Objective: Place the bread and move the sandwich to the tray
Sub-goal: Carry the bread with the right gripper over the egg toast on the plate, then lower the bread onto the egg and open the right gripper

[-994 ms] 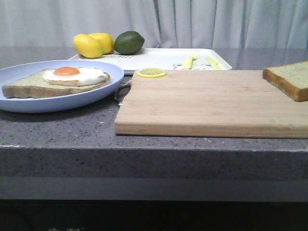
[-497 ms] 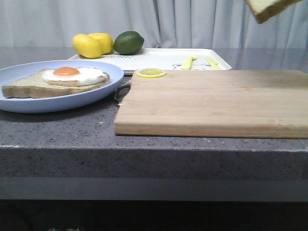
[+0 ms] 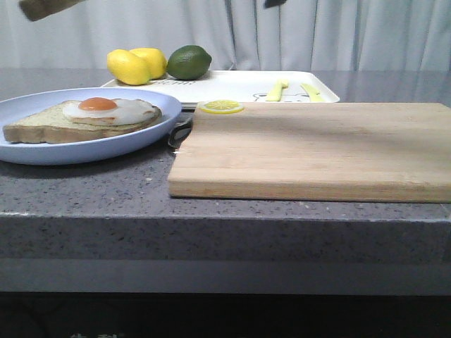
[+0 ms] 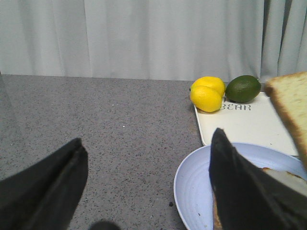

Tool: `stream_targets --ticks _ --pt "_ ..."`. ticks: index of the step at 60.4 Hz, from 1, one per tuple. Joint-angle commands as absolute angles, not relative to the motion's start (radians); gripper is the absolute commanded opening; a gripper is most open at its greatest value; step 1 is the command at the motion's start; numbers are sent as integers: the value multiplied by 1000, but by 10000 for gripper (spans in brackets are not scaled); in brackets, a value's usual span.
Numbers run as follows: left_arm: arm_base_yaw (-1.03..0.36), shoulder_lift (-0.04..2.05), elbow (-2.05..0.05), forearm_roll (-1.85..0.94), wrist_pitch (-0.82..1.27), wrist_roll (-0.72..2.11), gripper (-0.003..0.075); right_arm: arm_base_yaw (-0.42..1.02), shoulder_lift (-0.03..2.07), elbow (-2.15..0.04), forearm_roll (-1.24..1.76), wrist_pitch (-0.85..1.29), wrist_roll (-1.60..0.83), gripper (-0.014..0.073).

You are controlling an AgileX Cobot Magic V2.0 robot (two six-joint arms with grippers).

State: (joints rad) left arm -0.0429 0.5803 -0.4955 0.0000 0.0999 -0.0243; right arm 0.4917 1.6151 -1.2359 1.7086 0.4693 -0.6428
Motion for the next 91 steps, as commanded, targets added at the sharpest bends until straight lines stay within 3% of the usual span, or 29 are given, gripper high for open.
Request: stream_targets --ticks 1,26,31,47,52,67,79,84,91 --pt "-42 588 -534 0 17 -30 510 536 1637 -1276 1931 423 -771 -59" --pt "-42 588 -534 0 17 -30 511 547 1838 -1377 1928 431 -774 -33" --pt "-42 588 -534 0 17 -30 511 547 1838 -1377 1928 435 -774 23" --pt "-42 588 -534 0 17 -30 511 547 1832 -1349 1875 473 -774 323" --pt "-42 588 -534 0 17 -30 511 540 1823 -1328 1864 481 -774 369" --pt "-42 588 -534 0 17 -30 511 443 1697 -1195 1826 524 -774 368" --pt "-42 588 -534 0 17 -30 511 307 1499 -1128 1604 652 -775 358" --pt "-42 588 -534 0 17 -30 510 245 1429 -1115 1483 680 -774 279" --pt "-42 588 -534 0 17 -30 510 137 1341 -1108 1318 765 -774 71"
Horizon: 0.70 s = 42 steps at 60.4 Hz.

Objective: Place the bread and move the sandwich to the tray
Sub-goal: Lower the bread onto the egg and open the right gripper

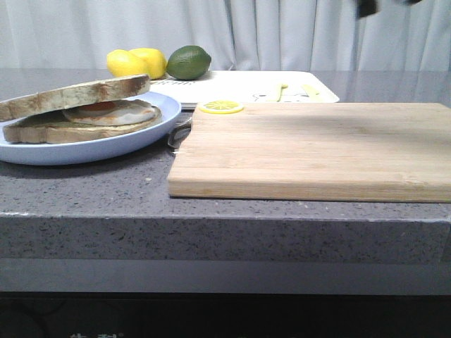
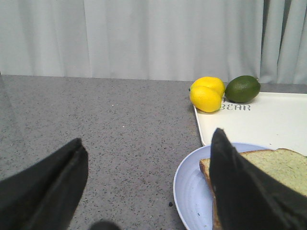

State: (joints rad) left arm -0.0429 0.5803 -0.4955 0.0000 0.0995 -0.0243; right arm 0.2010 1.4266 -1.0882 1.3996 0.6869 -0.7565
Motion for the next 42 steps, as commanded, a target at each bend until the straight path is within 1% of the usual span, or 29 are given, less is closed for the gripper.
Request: stream_targets --ticks 1,4,6,14,18,23,30,36,42 --pt "-42 588 -534 0 17 -30 511 125 1333 -1108 1303 785 -774 48" --pt "-42 588 -534 0 17 -30 510 77 1305 -1108 1243 828 -774 -34" --pt "-42 588 -534 0 17 -30 511 46 1290 -1108 1204 858 -774 -72" --pt "-42 588 -534 0 17 -30 510 -73 1241 -1108 1048 965 -774 -65" --pt "-42 588 -534 0 17 -30 510 -119 1213 -1102 985 952 -753 -60" --pt "-42 588 -534 0 17 -30 510 -155 1151 -1064 879 839 -700 -60" --pt "-42 588 -534 0 15 -30 511 -144 1043 -978 698 679 -600 -60" --pt "-42 588 -534 0 9 -30 510 -82 953 -871 585 536 -533 -60" --pt "-42 588 -534 0 9 -30 510 5 853 -751 528 374 -529 -60"
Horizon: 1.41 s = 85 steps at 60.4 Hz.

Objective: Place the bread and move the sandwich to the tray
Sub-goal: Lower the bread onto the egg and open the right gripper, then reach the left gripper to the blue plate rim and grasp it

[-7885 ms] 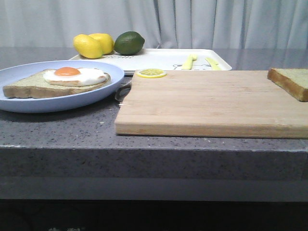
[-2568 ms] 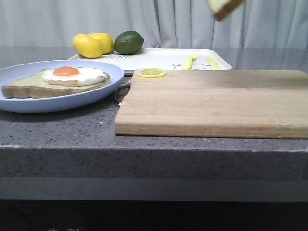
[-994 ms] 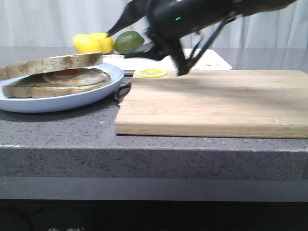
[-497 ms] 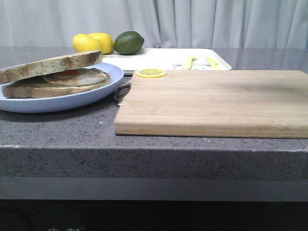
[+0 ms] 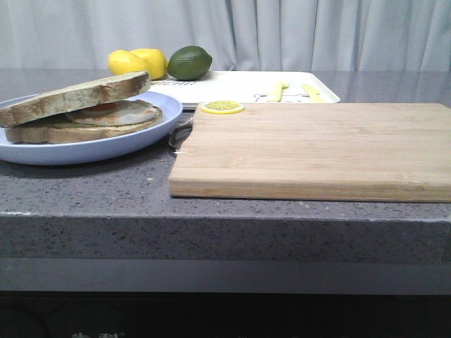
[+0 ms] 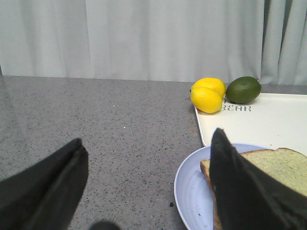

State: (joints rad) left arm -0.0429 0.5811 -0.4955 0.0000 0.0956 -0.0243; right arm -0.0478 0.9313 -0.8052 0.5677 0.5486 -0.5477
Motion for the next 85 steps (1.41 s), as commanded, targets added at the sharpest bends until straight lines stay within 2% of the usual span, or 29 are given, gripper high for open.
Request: stream_targets --ticks 1,12,22,40,50,77,80,85 --pt "-42 588 -534 0 9 -30 511 17 838 -732 521 349 -530 -60" --pt "-42 603 -536 -20 26 -30 511 140 605 -501 498 96 -530 -60" --pt "-42 754 -646 -37 216 -30 511 149 485 -443 501 86 -530 -60" --pt "-42 1189 -941 -109 448 -30 511 149 479 -443 509 97 -530 -60" --pt "-51 1360 -1038 -115 538 -30 511 149 479 -443 509 97 -530 -60" --pt "-88 1494 -1073 -139 538 -30 509 149 479 -443 509 97 -530 -60" --pt "-88 1502 -1073 -149 535 -30 491 149 479 -443 509 97 -530 -60" --pt "-88 1514 -1073 -153 534 -30 419 149 479 -443 509 97 -530 -60"
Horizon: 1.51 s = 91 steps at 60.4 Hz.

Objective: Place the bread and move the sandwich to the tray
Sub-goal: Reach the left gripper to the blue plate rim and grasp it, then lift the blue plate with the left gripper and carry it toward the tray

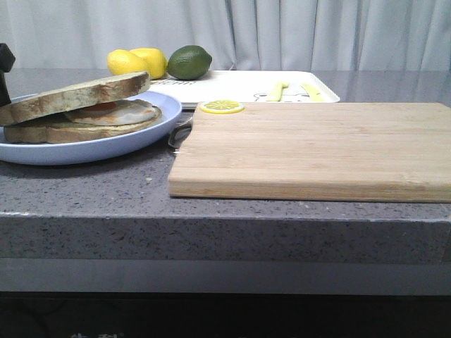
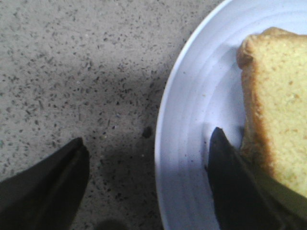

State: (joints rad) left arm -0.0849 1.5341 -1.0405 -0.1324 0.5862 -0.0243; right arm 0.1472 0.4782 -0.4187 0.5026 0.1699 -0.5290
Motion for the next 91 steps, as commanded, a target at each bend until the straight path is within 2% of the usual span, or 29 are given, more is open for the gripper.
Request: stream_targets --ticks 1,6,11,15,27,43,51,62,71,82,91 --pt "-88 1514 -1073 -156 534 -30 390 149 479 -443 509 97 -530 -60" --pt "-88 1525 -1073 -156 531 -30 262 149 479 -443 509 97 -530 -60" --pt "-88 1525 -1073 -156 531 -30 89 149 479 -443 509 97 -530 -60" --pt "-88 1525 -1073 -158 526 -30 -20 149 479 -443 509 97 -530 -60" --pt "-57 1513 -1081 -284 542 16 -20 149 479 -443 509 97 -530 -60" --pt "99 1507 -1175 -897 750 440 -20 149 479 -443 528 98 -530 -60" --pt "153 1507 -1227 -1087 849 540 -20 149 479 -443 533 98 -530 -60" --pt "149 1548 -1342 -1109 864 539 -20 149 479 -443 555 98 -530 -60" --pt "107 1666 -1520 -1109 909 468 -20 149 479 -443 555 98 -530 -60" --pt "38 1854 -1806 -1069 956 346 -20 151 479 -443 555 98 -530 -60" --pt "-27 2032 -2079 -905 975 176 -20 151 479 -443 555 98 -530 -60"
